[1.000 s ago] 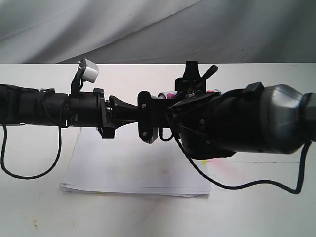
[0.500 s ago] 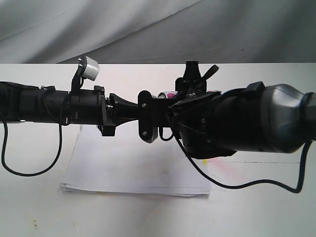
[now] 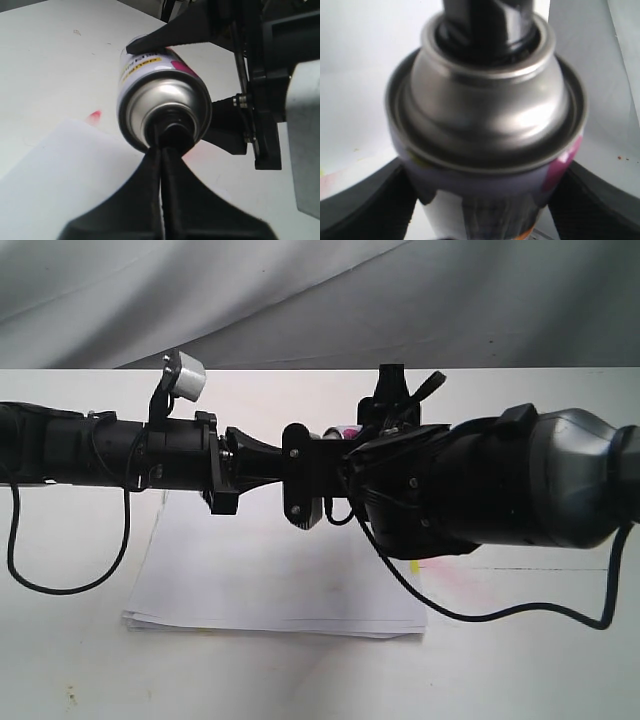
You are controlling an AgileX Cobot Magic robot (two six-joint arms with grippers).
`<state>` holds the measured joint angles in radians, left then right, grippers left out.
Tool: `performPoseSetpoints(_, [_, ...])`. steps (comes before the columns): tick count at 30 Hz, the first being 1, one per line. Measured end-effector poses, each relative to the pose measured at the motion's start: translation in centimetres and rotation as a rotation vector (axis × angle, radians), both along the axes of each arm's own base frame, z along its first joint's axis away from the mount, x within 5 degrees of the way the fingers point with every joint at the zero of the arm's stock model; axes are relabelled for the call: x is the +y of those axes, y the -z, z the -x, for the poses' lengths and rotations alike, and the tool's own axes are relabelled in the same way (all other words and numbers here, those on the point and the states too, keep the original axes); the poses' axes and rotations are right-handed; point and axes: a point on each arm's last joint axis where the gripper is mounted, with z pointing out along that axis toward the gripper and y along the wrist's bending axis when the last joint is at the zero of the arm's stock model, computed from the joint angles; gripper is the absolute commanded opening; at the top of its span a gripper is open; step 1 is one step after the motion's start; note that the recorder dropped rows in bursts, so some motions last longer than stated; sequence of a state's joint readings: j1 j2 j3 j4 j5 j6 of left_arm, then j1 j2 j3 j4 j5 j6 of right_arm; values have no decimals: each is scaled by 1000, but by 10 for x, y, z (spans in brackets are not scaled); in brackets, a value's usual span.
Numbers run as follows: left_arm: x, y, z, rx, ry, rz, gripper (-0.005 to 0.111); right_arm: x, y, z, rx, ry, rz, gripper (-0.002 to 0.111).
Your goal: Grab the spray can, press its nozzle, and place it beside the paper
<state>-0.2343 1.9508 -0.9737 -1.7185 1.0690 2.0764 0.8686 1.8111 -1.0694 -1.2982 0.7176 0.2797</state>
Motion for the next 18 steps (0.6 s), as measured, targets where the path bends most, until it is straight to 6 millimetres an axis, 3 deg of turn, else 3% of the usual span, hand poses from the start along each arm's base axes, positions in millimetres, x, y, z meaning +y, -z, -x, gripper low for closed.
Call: performPoseSetpoints(18, [0,0,-1,-1,-4,-7,0,0,0,0,4,-7,9,0])
